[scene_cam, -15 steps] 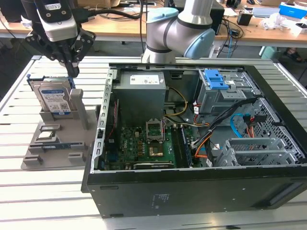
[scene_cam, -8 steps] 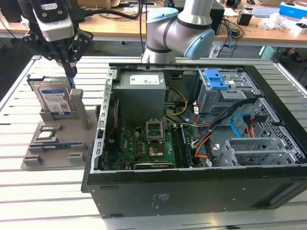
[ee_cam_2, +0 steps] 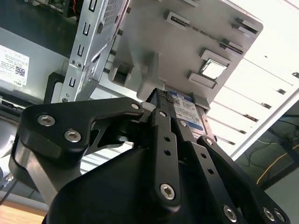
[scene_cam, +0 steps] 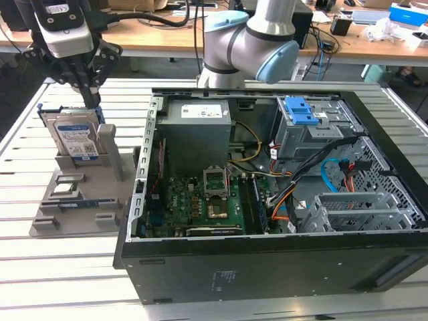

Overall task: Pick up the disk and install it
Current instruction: 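Reach for the disk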

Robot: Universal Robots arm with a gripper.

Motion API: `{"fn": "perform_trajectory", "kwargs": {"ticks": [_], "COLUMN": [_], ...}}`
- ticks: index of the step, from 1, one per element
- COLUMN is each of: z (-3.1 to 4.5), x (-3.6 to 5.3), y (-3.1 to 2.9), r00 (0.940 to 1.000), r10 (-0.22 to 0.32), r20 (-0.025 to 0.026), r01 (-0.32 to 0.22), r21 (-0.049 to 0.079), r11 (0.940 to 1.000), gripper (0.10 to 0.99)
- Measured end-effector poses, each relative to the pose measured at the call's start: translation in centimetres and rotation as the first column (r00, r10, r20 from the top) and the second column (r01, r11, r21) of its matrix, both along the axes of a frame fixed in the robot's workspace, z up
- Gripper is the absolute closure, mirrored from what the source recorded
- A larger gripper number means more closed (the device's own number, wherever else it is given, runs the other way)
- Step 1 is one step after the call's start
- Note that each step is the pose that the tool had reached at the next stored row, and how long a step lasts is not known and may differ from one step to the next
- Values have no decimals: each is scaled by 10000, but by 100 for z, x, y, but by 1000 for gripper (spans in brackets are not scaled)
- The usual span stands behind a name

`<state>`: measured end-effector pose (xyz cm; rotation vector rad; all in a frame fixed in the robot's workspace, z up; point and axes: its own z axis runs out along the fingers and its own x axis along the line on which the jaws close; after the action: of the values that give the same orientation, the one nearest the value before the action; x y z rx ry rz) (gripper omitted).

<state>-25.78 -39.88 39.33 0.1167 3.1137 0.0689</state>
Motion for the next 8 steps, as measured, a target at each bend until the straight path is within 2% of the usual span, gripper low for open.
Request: {"fn": "perform_trajectory", "kwargs": {"ticks": [8], "z": [0], "x": [-81], "y": [0], "r00": [10000], "r10": [0], "r20": [0], "r01": [0], "r21": [0], "r11": [10000], "gripper": [980]}}
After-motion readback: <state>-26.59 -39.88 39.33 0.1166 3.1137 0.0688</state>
